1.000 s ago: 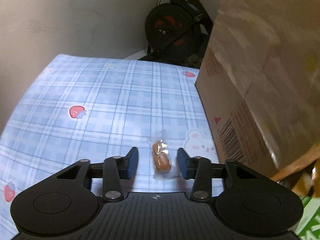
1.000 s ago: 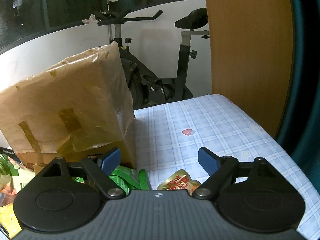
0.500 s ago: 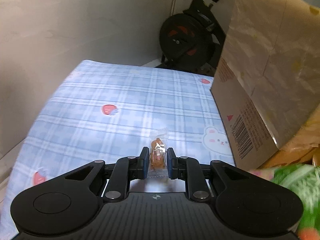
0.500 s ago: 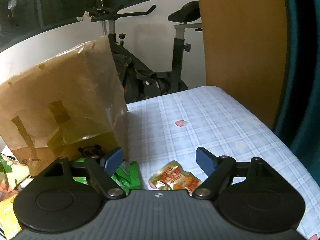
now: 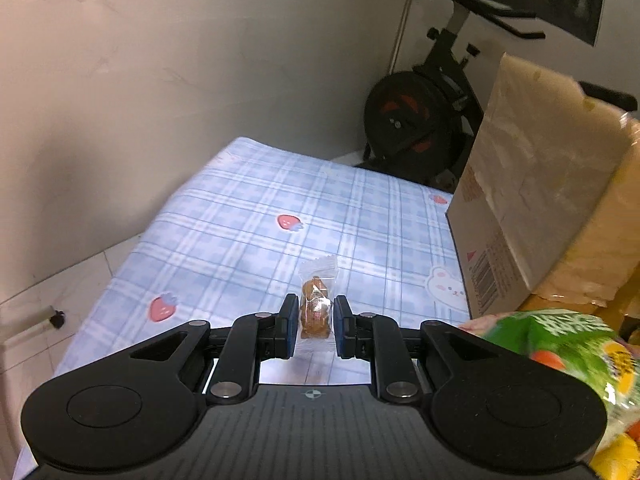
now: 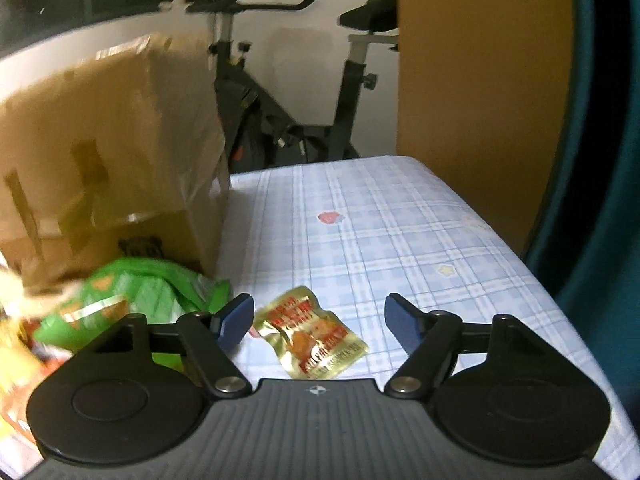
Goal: Organize snacks
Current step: 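Close the left gripper on the brown snack while the right gripper grasps the gold pouch, then carry both snacks over the box and open both grippers to drop them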
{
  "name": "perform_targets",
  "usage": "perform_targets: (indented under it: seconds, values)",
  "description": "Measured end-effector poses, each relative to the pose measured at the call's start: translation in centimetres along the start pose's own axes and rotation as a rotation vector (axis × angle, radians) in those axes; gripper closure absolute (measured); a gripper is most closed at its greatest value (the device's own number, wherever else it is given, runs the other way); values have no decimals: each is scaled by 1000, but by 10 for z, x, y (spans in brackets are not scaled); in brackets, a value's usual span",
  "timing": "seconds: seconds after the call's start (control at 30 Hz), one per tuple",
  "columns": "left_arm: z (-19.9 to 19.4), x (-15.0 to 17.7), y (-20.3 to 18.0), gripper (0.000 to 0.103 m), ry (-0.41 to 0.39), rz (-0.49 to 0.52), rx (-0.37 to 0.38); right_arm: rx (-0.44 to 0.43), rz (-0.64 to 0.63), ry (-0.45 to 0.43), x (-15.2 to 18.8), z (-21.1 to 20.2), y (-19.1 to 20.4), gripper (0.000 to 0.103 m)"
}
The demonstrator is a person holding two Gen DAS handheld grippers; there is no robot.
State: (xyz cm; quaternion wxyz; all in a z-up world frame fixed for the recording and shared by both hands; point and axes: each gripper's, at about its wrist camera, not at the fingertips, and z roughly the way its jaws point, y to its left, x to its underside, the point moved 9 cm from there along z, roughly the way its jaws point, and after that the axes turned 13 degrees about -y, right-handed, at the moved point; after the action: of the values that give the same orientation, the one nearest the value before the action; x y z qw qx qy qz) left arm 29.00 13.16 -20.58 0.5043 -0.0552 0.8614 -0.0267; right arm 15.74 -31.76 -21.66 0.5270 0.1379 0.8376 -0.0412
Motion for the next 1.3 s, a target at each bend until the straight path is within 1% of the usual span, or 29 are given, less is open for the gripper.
perform_targets:
  seconds: [0.07,0.2,0.3,0.4,0.53,0.63,0.83,0.87,0.9,0.97,1.17,1.3]
  values:
    - [-10,-3,2,84,-20,-22,-2,-18,-47,17,5,6,0,28]
    - [-29,-7,8,84,-45,-66,-16,-86,-139,65,16,21,2,29]
    - [-40,-13,10,84,-67,-79,-26,-136,-185,108,26,33,2,29]
    - [-51,-19,9,84,-90,-95,-33,-183,-196,131,32,44,2,29]
    - [-66,-26,5,84,-120,-113,-31,-220,-195,144,35,55,2,29]
    - [-76,-29,-1,84,-139,-92,-44,-231,-173,144,35,60,0,28]
    - [-94,-33,-11,84,-174,-97,-47,-253,-182,133,34,61,1,29]
    - [-97,-34,-11,84,-178,-100,-47,-259,-183,130,35,60,2,34]
    - [-97,-35,-13,84,-181,-104,-45,-267,-183,127,35,59,3,41]
    - [-101,-36,-15,84,-184,-108,-40,-274,-188,121,35,57,5,47]
    - [-111,-39,-24,84,-195,-100,-26,-269,-170,124,34,51,6,56]
    - [-119,-41,-33,84,-206,-94,-6,-243,-98,104,29,43,-1,56]
